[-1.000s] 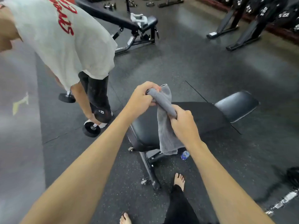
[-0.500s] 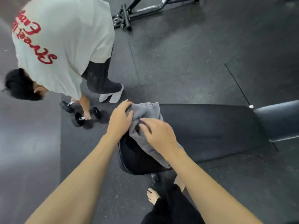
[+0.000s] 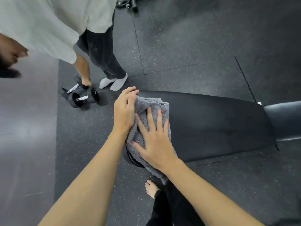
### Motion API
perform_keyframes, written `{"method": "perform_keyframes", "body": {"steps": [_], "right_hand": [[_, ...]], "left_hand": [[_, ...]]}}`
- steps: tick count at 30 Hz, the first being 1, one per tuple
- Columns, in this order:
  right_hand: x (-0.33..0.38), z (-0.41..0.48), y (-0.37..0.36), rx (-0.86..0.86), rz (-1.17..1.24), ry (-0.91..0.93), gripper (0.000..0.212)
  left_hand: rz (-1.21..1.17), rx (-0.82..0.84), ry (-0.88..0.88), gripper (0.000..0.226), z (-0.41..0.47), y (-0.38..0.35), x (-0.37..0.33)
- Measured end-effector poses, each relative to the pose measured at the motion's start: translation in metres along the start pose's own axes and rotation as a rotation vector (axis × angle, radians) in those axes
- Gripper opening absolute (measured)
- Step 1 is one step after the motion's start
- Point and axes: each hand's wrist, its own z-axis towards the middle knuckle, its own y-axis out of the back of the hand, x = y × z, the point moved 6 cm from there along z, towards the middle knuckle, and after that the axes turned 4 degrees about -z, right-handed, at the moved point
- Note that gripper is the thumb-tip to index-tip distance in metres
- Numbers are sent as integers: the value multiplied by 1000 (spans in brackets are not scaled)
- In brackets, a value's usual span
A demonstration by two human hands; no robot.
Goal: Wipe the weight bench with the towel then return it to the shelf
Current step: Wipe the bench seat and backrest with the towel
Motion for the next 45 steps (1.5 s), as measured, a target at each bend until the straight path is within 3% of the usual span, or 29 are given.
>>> {"method": "perform_keyframes", "body": {"steps": [3,6,11,14,17,22,24,29,34,37,40,42,45], "right_hand": [[-16,0,-12,-50,49,-74,70],[-51,3,-13,-94,169,-119,60],[-149,-5,-6,-98,179,-314,67],[-145,4,-5,-67,149,-457,75],[-92,32,1,-40,108,-377,81],[-4,65,8,-94,86,-56,67],[-18,57,9,-122,132,-27,62],[-93,25,0,-137,237,-90,61],[-256,-39,-20,-159,291,-330,70],[-332,-62,-18,-138,307,-455,76],[-352,-59,-21,-170,320,-607,90],[-337,-50,-20,-248,209,-609,72],[-258,-40,-21,-276,229,-408,63]], "left_hand": [[-71,21,28,44,-6,-8,12],[116,8,-65,49,-10,-4,5],[205,10,-86,56,-13,-12,-8],[117,-8,-95,58,-14,-9,-6],[17,-27,-137,59,-13,-6,-3],[-98,-95,-138,61,-10,2,-3],[19,-73,-170,60,-11,-2,-8],[656,-36,-214,56,-16,-45,-16],[1172,161,-325,68,-25,-124,-3],[1265,174,-350,72,-29,-150,-1],[1299,223,-394,72,-36,-181,-1],[1292,233,-399,68,-35,-201,1],[1161,239,-391,58,-28,-223,0]]}}
